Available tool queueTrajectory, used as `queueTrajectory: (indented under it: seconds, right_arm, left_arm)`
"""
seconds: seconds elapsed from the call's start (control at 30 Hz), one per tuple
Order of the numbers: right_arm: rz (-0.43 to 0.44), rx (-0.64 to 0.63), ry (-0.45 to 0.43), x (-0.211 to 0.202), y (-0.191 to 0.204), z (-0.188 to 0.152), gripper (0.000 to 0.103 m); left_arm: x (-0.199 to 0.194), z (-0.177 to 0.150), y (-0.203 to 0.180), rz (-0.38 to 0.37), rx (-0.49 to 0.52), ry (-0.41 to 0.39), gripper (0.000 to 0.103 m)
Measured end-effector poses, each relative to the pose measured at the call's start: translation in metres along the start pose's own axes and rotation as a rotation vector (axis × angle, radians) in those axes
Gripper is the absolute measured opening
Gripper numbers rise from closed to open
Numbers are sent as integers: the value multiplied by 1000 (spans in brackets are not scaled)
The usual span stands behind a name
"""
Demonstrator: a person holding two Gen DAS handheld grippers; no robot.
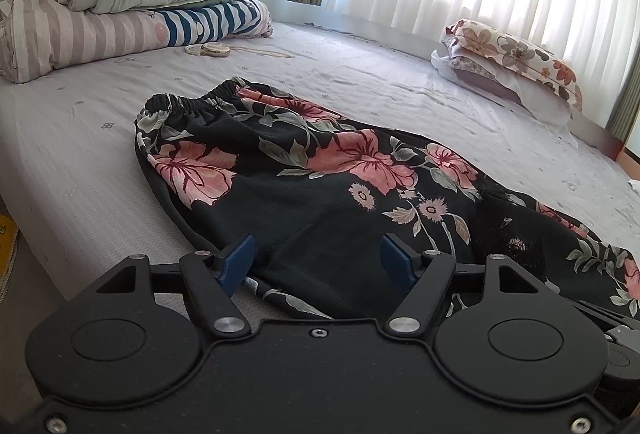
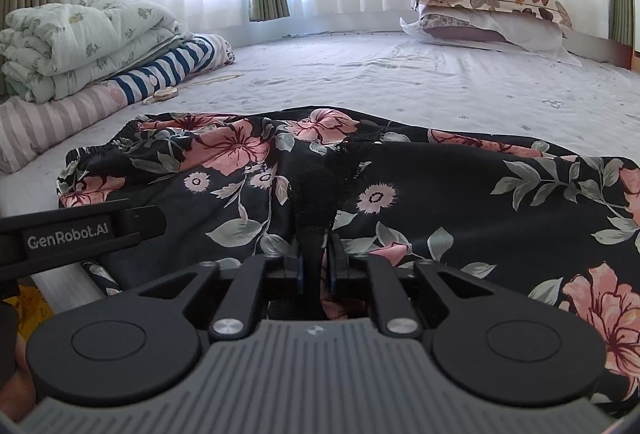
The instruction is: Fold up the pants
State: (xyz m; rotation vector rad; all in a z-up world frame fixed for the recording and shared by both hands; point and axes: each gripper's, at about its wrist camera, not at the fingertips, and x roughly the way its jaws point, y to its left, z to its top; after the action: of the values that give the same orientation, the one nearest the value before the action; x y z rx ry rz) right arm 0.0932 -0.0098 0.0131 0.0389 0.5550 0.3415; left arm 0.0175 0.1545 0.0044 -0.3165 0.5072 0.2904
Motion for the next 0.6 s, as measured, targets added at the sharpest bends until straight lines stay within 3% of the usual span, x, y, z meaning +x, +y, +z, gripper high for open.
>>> queueTrajectory:
  seconds: [0.07, 0.13, 0.17, 0.3, 0.4, 0.43, 0.5, 0.6]
  right_arm:
    - [31, 6, -1, -3, 0, 0, 63]
    - [72, -15, -11, -11, 2, -3, 81]
    - [86, -36, -20, -16, 3, -6, 85]
    - [120, -107, -43, -43, 2, -17, 91]
    - [98, -99, -76, -66, -12, -25, 96]
    - [75, -91, -93, -73, -18, -27, 97]
    - [4, -67, -133, -86, -32, -30, 97]
    - [-123, -22, -175, -100, -54, -34, 97]
  left_arm:
    - [0, 1, 0, -2, -4, 0, 69]
    - [-1, 3, 0, -17, -15, -1, 69]
    - [-2, 5, 1, -28, -19, -5, 69]
    - [-11, 15, -7, -86, 0, -46, 69]
    - [-20, 19, -21, -158, 36, -71, 61]
    - [-23, 19, -29, -191, 52, -76, 50]
    - [-27, 17, -44, -253, 91, -74, 39]
    - [-31, 8, -76, -328, 169, -66, 32]
